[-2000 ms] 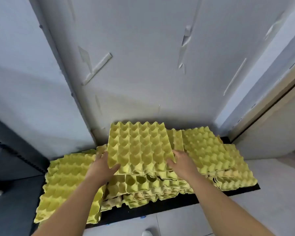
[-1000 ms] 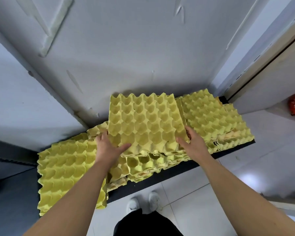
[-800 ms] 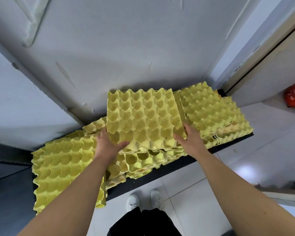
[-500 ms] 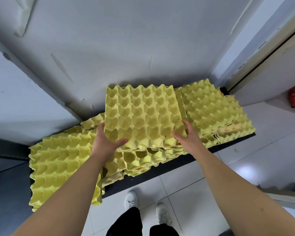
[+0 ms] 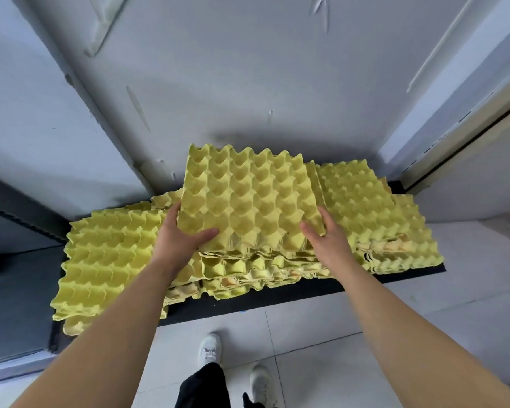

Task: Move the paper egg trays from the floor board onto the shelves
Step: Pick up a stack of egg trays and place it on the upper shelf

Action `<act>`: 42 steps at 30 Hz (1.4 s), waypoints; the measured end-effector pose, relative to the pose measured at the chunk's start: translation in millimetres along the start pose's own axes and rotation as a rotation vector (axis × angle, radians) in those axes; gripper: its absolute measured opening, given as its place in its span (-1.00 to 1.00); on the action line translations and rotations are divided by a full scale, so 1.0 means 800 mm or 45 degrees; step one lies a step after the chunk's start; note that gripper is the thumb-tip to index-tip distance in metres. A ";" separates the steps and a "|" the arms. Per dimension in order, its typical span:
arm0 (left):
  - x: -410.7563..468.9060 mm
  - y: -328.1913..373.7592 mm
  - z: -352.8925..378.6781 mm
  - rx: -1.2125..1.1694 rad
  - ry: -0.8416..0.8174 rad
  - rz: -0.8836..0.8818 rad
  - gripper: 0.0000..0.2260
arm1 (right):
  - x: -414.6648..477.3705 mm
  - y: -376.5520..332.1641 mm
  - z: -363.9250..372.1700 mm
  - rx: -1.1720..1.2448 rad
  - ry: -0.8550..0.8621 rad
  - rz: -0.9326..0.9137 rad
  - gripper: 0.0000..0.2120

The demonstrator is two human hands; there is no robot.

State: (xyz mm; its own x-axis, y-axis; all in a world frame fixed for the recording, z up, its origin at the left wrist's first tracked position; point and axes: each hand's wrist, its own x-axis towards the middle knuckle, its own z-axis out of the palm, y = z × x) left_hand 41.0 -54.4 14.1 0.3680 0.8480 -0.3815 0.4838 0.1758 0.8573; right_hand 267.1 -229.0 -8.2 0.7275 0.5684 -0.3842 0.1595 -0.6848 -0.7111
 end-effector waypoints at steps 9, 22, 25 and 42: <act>-0.045 0.021 0.007 -0.231 0.036 -0.024 -0.12 | -0.026 -0.005 -0.043 0.088 0.018 -0.127 -0.31; -0.048 0.026 0.007 -0.547 -0.159 -0.182 -0.09 | -0.032 0.016 -0.034 0.241 -0.040 -0.059 -0.33; -0.044 0.026 0.006 -0.588 -0.171 -0.172 -0.12 | -0.034 0.013 -0.036 0.252 -0.021 -0.057 -0.32; -0.164 0.067 -0.120 -0.729 0.087 0.206 -0.22 | -0.123 -0.140 -0.063 0.056 -0.009 -0.522 -0.32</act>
State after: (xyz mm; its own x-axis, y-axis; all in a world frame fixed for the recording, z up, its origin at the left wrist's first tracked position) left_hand -57.5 -108.6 143.2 0.3405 0.9132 -0.2241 -0.0859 0.2675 0.9597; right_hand 211.3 -231.4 139.3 0.6049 0.7934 -0.0681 0.4065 -0.3812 -0.8303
